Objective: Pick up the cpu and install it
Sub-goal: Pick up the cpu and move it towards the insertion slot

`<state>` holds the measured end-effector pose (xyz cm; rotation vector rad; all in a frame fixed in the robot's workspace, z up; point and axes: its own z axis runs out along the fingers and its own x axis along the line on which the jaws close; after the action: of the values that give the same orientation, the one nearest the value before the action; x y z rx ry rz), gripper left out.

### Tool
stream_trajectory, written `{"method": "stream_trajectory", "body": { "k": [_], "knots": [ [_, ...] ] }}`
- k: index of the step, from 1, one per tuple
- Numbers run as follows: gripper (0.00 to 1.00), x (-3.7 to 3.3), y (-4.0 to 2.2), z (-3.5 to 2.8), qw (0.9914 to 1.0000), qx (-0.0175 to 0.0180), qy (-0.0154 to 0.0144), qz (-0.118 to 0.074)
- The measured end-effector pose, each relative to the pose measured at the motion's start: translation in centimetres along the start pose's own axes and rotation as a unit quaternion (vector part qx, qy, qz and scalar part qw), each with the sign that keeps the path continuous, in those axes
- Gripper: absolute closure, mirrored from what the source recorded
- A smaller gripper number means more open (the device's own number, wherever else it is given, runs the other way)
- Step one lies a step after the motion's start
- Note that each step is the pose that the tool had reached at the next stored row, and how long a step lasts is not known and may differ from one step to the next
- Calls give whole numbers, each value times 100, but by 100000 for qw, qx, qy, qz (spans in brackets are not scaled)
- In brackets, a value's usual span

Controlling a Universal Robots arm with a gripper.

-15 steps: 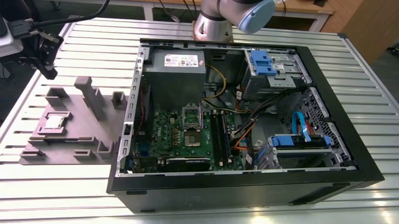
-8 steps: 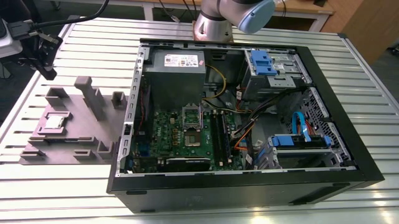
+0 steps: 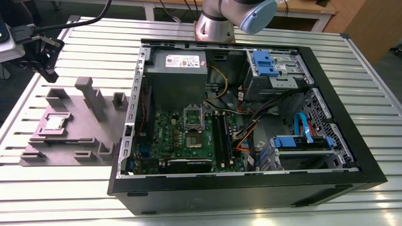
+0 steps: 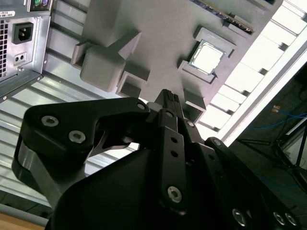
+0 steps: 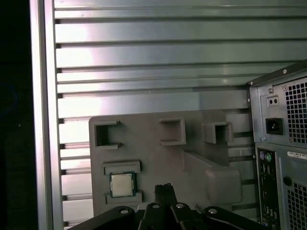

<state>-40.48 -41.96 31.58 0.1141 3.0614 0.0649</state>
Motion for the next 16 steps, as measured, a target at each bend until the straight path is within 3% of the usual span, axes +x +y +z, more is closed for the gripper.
{"method": "stream_trajectory", "body": {
  "k": [10, 16],
  "knots": [
    [90, 4, -1, 14, 100000, -7, -17, -1],
    [90, 49, -5, 44, 100000, 1, 9, 3]
  ]
}}
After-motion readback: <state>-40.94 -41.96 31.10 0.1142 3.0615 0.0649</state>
